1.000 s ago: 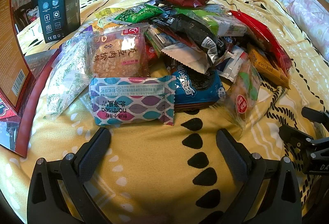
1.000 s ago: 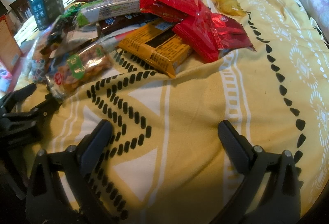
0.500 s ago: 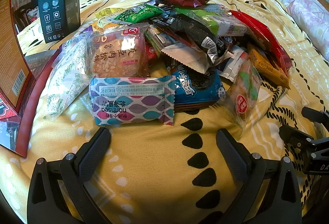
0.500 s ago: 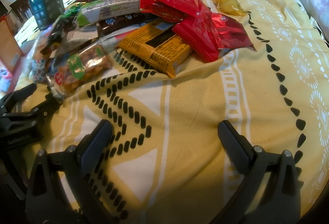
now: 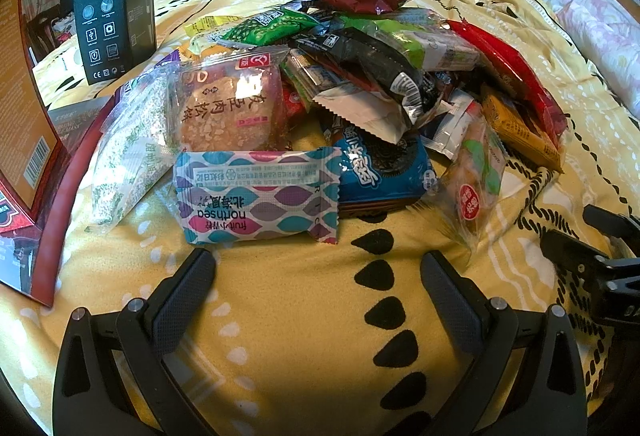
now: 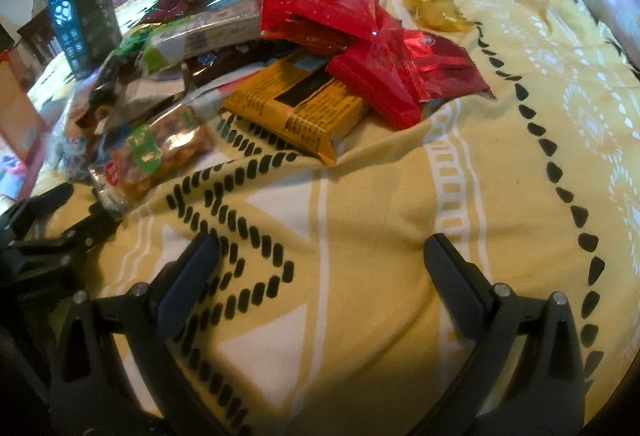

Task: Organize snacks
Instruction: 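Grasp the green-and-white wafer bar with the left tool while the right tool grasps a red packet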

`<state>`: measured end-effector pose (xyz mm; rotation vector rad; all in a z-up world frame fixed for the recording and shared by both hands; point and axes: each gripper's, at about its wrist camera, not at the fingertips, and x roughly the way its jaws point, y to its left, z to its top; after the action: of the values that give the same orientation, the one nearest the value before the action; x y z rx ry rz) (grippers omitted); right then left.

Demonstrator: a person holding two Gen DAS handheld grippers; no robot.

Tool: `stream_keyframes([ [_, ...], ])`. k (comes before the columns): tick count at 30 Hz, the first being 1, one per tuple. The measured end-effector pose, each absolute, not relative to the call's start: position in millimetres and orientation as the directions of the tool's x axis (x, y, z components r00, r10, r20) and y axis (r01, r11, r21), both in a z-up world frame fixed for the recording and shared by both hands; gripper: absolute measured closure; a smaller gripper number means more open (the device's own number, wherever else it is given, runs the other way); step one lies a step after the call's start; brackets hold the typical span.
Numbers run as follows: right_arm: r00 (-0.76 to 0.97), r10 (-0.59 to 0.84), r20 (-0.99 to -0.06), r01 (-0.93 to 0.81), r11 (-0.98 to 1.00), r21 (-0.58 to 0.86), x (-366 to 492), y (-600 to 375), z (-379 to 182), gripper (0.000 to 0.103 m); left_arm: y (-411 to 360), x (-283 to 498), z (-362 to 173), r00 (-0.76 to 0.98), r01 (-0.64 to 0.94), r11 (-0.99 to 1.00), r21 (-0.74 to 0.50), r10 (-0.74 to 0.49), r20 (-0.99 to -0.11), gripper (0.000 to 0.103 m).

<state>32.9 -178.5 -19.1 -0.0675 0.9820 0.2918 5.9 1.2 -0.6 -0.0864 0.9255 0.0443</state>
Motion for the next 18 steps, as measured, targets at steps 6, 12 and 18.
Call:
stream_keyframes([
  [6,0.453,0.396,-0.799,-0.251,0.916,0.312,37,-207,5,0.008,4,2,0,0.611,-0.07,0.995,-0.074,-0.016,-0.792,0.0],
  [12,0.525,0.505,-0.685,-0.288,0.863,0.415,107,-217,49,0.009,6,0,1,0.612,-0.067,0.995,-0.077,-0.02,-0.791,0.0],
  [18,0.462,0.524,-0.715,-0.21,0.849,0.486,219,-210,22,0.012,11,-4,5,0.611,-0.048,0.994,-0.103,-0.052,-0.79,0.0],
])
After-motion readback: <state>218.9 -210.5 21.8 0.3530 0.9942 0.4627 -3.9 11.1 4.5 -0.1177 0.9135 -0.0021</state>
